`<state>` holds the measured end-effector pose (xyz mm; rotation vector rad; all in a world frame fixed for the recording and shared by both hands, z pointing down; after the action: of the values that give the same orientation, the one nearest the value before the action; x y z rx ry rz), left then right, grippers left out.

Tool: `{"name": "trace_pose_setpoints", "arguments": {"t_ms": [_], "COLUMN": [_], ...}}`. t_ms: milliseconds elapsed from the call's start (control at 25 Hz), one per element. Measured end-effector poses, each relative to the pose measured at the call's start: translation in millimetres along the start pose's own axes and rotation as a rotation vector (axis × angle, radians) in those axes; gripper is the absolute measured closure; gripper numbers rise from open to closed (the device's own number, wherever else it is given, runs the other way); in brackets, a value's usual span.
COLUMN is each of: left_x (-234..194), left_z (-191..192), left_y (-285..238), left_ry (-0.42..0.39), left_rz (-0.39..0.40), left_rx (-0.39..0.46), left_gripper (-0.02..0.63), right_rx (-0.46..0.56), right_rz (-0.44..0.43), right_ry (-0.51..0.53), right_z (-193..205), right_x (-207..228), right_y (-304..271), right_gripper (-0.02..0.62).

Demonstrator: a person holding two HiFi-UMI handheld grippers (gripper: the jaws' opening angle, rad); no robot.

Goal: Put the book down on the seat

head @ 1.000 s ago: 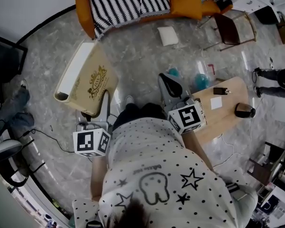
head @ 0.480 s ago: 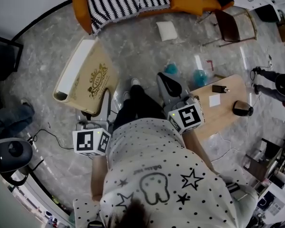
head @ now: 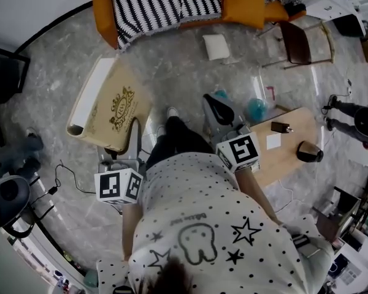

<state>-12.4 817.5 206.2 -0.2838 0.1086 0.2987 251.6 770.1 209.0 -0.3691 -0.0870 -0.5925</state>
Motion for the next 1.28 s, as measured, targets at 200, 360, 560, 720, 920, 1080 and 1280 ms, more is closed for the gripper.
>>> {"name": "trace_pose_setpoints", "arguments": {"t_ms": [200, 360, 560, 720, 920, 1080, 1280], "left_x": [0.4, 6.8, 11.2, 12.6, 11.8, 11.7, 8.5], "left_z": [-3.3, -1.6, -1.0, -1.8, -5.7, -9.3, -9.1], "left_y": [-15.6, -39.9, -48.1, -47.9, -49.5, -52.2, -53.7], "left_ry": [-0.006, 0.005, 0.014, 0.016, 0.001, -0.011, -0.018], "left_rz": [-0.034, -0.057, -0.077, -0.082, -0.069, -0.057, -0.034], "left_rx": [0.017, 0.032, 0.035, 0.044, 0.043, 0.046, 0.05], "left_gripper": [0.38, 0.38, 0.38, 0.38, 0.38, 0.38, 0.38], "right_rx": [0.006, 0.014, 0.02, 0.016, 0.023, 0.025, 0.036], "right_rz": [-0.024, -0.039, -0.068, -0.071, -0.057, -0.044, -0.025], "right_ry": [0.019, 0.025, 0.038, 0.036, 0.012, 0.003, 0.004], "right_z": [-4.9, -8.1, -14.3, -13.0, -10.8, -10.2, -10.7], "right_x": [17.6, 44.0, 51.8, 52.4, 54.5, 56.9, 54.9], "right_y": [-16.7, -35.5, -43.0, -45.5, -44.7, -42.3, -41.9], "right_gripper": [0.594, 0.594, 0.594, 0.594, 0.594, 0.594, 0.594]}}
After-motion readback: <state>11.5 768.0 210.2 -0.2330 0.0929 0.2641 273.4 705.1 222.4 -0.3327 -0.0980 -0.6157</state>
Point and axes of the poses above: the fingertips, and each gripper's own axes: y backward along the fingers, x to its right, z out of its underside, the point moved 8 cm from there along y, backward along the fingers, and after that the axes turned 11 degrees about -y, right-handed, at the moved point
